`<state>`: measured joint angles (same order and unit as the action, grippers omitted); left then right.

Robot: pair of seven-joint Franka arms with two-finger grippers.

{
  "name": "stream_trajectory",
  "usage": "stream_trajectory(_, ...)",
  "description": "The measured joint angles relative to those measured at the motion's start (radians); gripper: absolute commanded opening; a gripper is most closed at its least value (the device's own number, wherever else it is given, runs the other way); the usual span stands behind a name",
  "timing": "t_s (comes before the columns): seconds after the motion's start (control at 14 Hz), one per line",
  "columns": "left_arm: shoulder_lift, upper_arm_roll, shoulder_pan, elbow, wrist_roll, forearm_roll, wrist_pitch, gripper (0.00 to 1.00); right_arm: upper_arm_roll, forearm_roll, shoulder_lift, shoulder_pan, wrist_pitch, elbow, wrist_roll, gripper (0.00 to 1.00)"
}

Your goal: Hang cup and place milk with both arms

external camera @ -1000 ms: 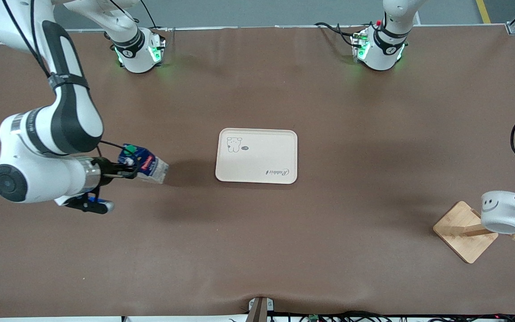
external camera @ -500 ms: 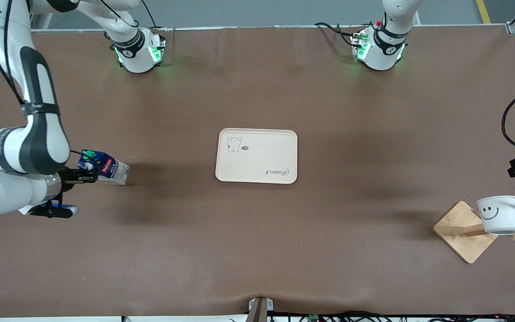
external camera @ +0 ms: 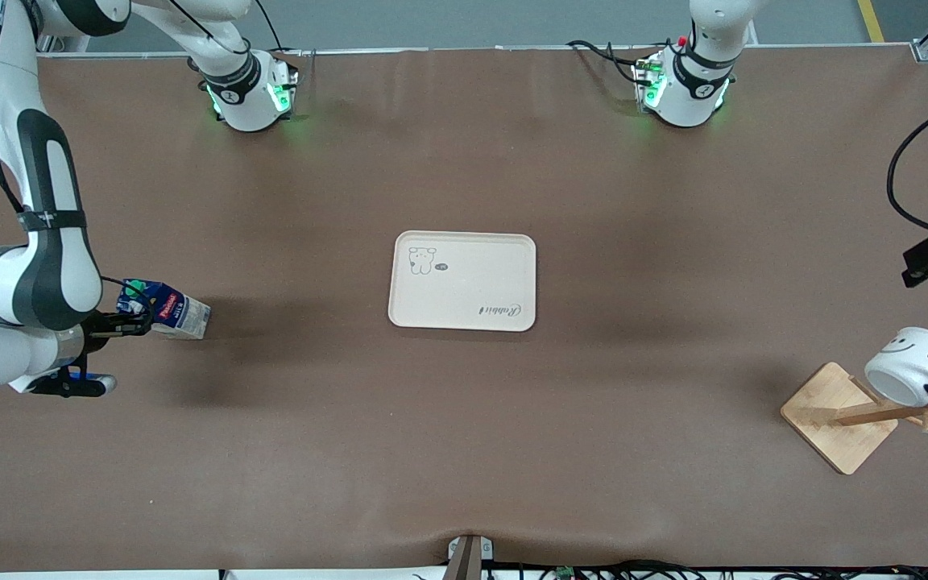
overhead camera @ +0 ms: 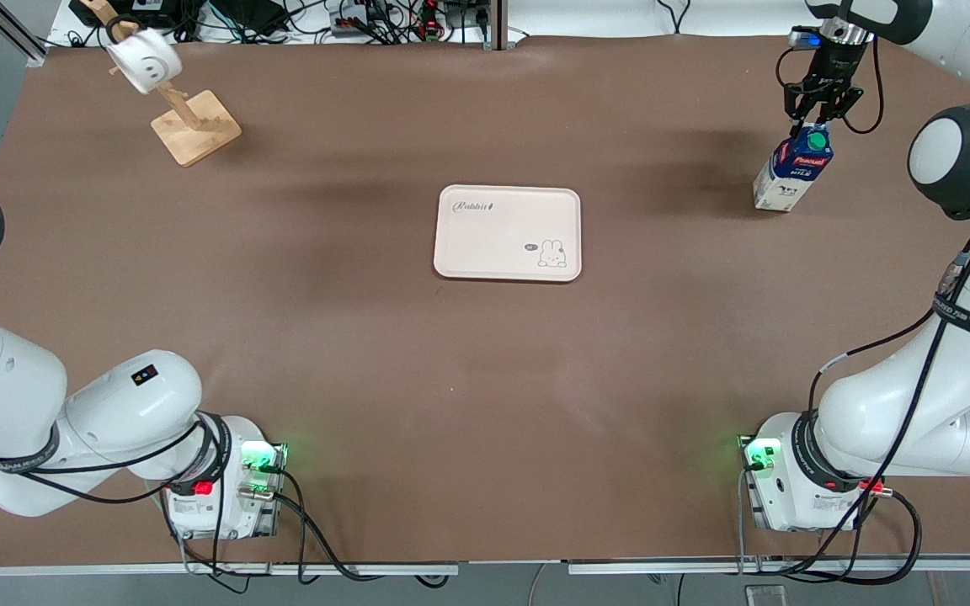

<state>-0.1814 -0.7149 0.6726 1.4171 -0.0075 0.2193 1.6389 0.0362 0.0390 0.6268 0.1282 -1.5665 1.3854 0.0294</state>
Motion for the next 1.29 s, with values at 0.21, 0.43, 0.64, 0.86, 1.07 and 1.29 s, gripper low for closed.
stream_trajectory(0.21, 0.032, 0.001, 0.001, 0.0, 0.0, -0.025, -0.074, 1.0, 0.004, 0.002, 0.006, -0.001, -0.019, 0.005, 0.0, 1.0)
stream_trajectory(0.43, 0.06, 0.024, -0.003, 0.0, 0.0, -0.076, -0.124, 1.0, 0.007, 0.002, 0.01, -0.001, -0.031, 0.009, 0.0, 1.0)
stream_trajectory(0.64, 0.106, 0.198, -0.159, 0.0, 0.0, -0.124, -0.16, 1.0, 0.011, 0.002, 0.006, -0.001, -0.035, -0.027, 0.0, 1.0)
stream_trajectory(0.86, 0.139, 0.423, -0.414, 0.001, -0.003, -0.138, -0.197, 1.0, 0.016, 0.003, -0.025, -0.004, -0.036, -0.116, 0.0, 1.0)
stream_trajectory(1.07, 0.155, 0.522, -0.532, 0.011, -0.009, -0.172, -0.208, 1.0, 0.016, 0.005, -0.135, -0.005, 0.045, -0.17, 0.0, 1.0)
stream_trajectory(1.29, 0.167, 0.584, -0.617, 0.041, -0.009, -0.175, -0.208, 1.0, 0.017, 0.006, -0.288, -0.005, 0.233, -0.181, -0.037, 1.0)
